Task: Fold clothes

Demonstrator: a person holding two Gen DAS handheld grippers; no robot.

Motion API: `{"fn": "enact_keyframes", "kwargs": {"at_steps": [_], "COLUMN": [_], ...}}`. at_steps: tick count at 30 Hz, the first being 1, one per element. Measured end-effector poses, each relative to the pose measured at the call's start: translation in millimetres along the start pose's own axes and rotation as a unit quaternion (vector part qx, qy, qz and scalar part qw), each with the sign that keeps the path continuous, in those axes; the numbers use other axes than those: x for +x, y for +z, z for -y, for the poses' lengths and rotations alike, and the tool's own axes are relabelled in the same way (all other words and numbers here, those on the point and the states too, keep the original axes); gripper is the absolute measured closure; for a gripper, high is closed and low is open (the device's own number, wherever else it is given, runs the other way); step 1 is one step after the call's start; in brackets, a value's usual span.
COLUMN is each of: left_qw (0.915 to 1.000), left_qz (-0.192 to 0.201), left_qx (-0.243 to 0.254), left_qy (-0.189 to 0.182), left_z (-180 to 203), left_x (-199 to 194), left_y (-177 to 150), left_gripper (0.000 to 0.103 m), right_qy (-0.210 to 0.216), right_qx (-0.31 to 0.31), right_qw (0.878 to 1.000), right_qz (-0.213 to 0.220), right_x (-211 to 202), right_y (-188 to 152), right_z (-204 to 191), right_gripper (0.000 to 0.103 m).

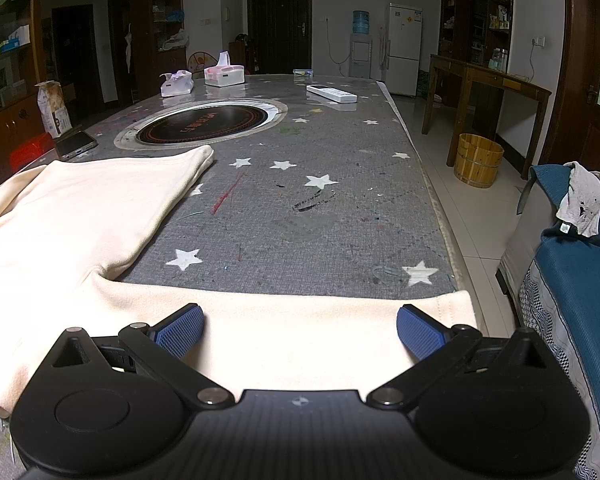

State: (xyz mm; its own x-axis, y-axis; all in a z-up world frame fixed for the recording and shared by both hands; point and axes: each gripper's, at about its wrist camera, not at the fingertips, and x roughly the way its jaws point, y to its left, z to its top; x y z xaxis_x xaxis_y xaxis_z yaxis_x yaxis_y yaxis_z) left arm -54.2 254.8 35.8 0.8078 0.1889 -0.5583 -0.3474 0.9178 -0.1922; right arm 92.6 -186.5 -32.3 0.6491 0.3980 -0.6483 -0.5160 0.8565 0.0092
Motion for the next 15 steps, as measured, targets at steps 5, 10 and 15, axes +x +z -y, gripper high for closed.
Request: {"fn": "enact_keyframes", "kwargs": {"at_steps": [5, 10, 15], "left_qw": [0.9987, 0.9962, 0.9973], "left_qz": [-0.026, -0.067, -0.058], "left_qx": [0.042, 0.052, 0.044], "left_qy": [0.009, 0.022, 0.014], "left_z": [25, 29, 20], "left_x": [39, 74, 69], "left_y": [4, 2, -1], "left_gripper": [0.056, 0.073, 0.1], "right_qy": [0.001, 0.001, 0.001], "right_qx": [0.001, 0.002, 0.002], "right_qw": [1.0, 1.0, 1.0], "right_qz": [0.0, 0.0, 0.0], "right_x": [0, 0, 0], "right_y": [-1, 0, -1], "right_z": [0, 0, 0], "right_gripper": [0.0, 0.0, 0.0]}}
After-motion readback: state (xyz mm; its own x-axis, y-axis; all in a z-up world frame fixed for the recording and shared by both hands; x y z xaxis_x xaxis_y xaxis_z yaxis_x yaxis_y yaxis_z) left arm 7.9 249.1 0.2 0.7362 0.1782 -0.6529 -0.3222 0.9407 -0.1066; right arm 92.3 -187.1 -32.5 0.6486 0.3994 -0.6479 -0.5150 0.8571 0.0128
